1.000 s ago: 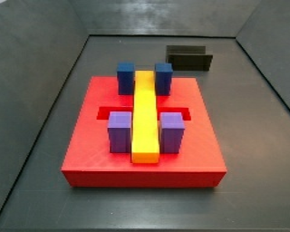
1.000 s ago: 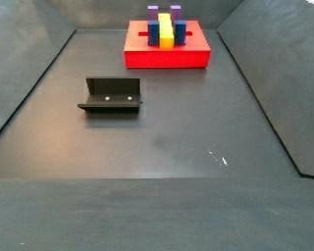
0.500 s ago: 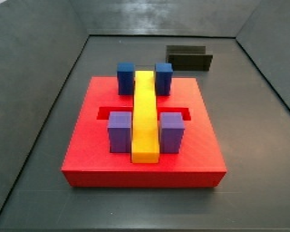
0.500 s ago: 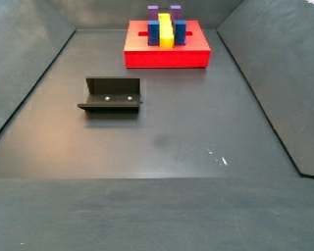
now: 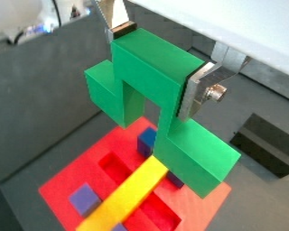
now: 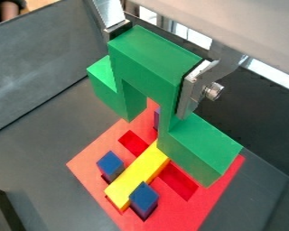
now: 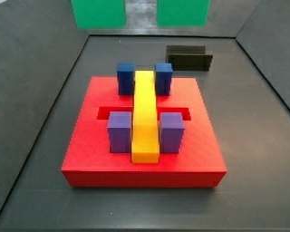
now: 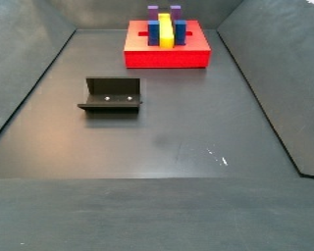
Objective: Pick up the green object. Move up. Move to above the board. Insert the green object.
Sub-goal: Insert the green object.
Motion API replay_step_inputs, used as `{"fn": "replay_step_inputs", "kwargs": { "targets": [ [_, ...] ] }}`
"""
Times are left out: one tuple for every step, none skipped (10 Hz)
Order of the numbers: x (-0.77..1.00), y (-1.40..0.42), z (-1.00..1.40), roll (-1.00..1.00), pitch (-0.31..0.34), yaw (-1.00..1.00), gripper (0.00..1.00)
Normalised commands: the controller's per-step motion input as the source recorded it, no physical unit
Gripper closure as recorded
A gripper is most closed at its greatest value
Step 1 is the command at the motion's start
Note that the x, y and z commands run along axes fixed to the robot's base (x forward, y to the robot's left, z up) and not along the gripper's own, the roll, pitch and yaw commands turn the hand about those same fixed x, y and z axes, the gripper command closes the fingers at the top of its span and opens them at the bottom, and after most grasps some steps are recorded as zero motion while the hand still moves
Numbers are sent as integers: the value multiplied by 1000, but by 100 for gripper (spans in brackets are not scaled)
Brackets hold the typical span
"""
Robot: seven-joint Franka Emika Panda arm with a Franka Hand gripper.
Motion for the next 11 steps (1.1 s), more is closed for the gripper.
{"fn": "replay_step_inputs", "kwargs": {
  "targets": [
    [0,-240,-446,211,-326,223,100],
    [0,-263,-351,324,-276,189,100],
    [46,-300,-243,439,-176,129,100],
    [466,-266,-303,387,0,66,100],
    [634,-254,-389,303,56,0,100],
    [731,-189,-394,241,149,0,100],
    [600,-231,-460,156,299,-46,100],
    [620,-114,-457,36,377,-63,100],
    [526,-51,-451,0,380,-69,100],
    [420,-43,-426,29,341,-49,100],
    [300,0,-329,67,243,-23,100]
  ]
}}
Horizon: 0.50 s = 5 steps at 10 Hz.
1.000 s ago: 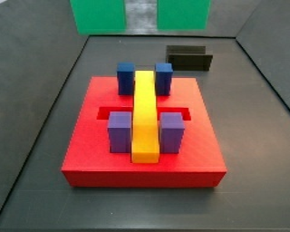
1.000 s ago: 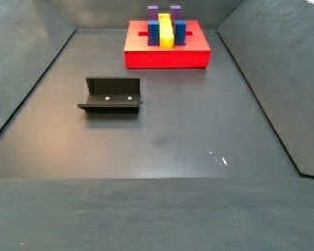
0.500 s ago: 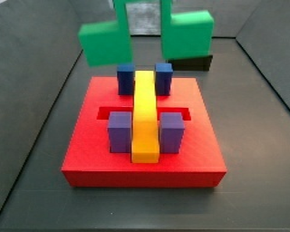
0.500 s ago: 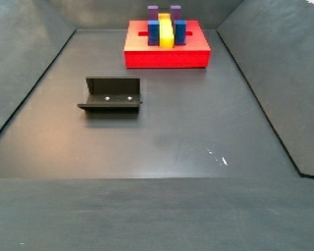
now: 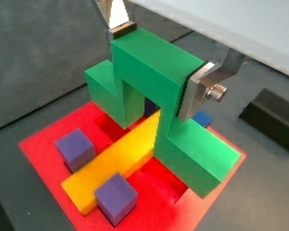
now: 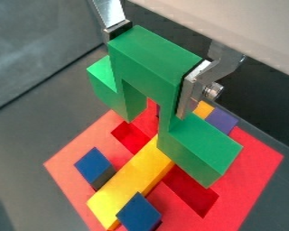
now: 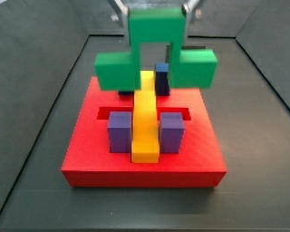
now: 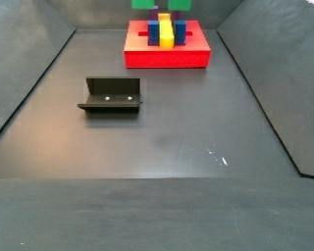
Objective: Pick up the green object. Move up. Move to above the board. Insert the green object.
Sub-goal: Insert the green object.
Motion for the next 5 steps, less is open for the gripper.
{"fn": "replay_step_inputs", "kwargs": {
  "targets": [
    [214,0,-346,113,186,0,100],
    [0,40,-271,76,106,-43,100],
    [-26,117,-177,3,60,-57,100],
    [-43,140,-183,0,46,-57,100],
    [-114,151,-217,0,43,-80,100]
  ]
}}
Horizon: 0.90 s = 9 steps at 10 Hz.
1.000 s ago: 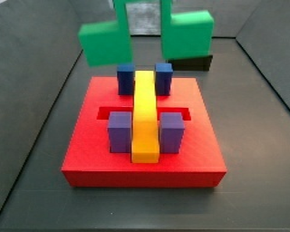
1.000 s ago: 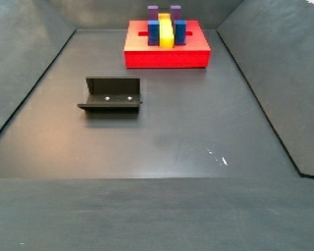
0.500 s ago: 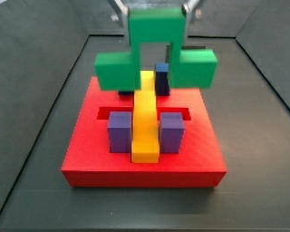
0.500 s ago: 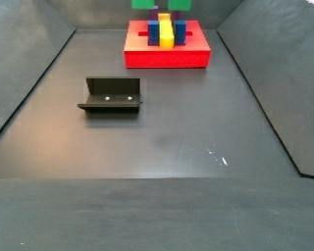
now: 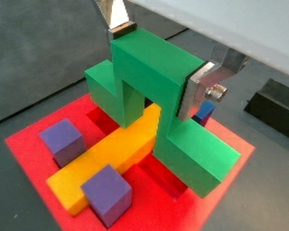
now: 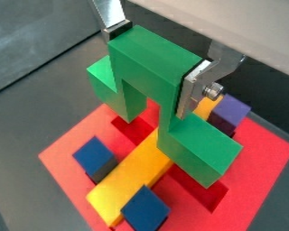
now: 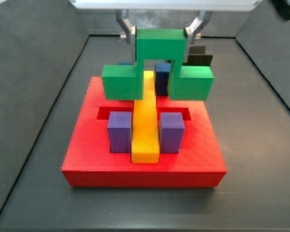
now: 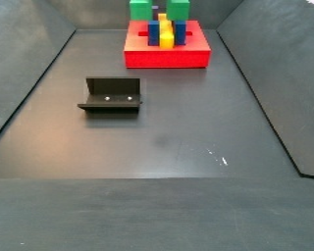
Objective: Pick up the green object. Move up. Move to above the board. Insert the green object.
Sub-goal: Insert the green object.
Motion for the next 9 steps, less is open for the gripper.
{"fn": "replay_step_inputs", "kwargs": {
  "targets": [
    [-229,169,-174,-26,33,-74,100],
    [-149,3,-137,-64,0,0,100],
    [-111,0,-111,-99,0,0,100],
    [-134,0,-66,-131,0,14,100],
    [-197,0,-31,-139,0,34,100],
    [-206,0,-89,-141,0,46,100],
    [-94,-14,-114,-97,0,71,100],
    [-11,-23,-109,-79,-3,80,100],
    [0,0,-117,-109,-1,91,100]
  ]
}}
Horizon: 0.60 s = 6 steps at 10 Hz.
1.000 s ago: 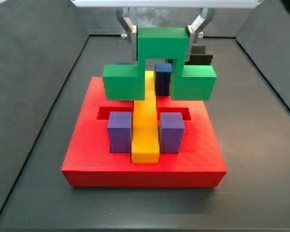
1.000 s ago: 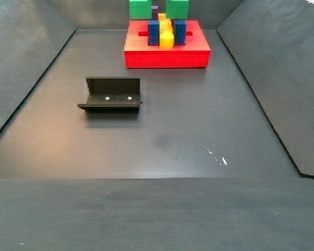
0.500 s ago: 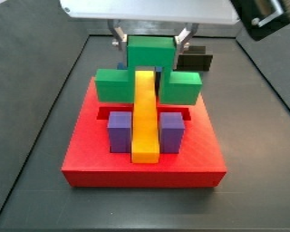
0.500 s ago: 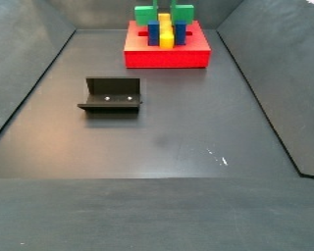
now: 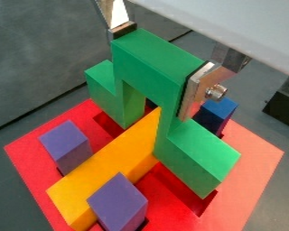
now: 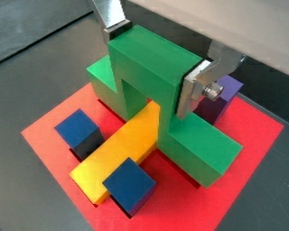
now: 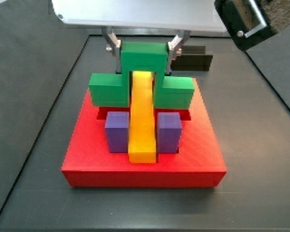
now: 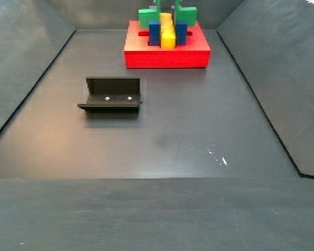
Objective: Pick up the green object. Move up. Move to above the board. Insert the green object.
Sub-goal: Insert the green object.
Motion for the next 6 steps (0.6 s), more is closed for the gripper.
{"fn": "replay_step_inputs", "kwargs": {
  "targets": [
    [3,0,-86,-130,0,109,100],
    [146,-86,-106,-79,0,49,100],
    [100,-143,-123,-64,0,0,100],
    [100,-189,-83,-33,0,-31,100],
    [66,-57,-100,0,13,-126,100],
    [57,0,-120,0,51,-189,100]
  ]
}}
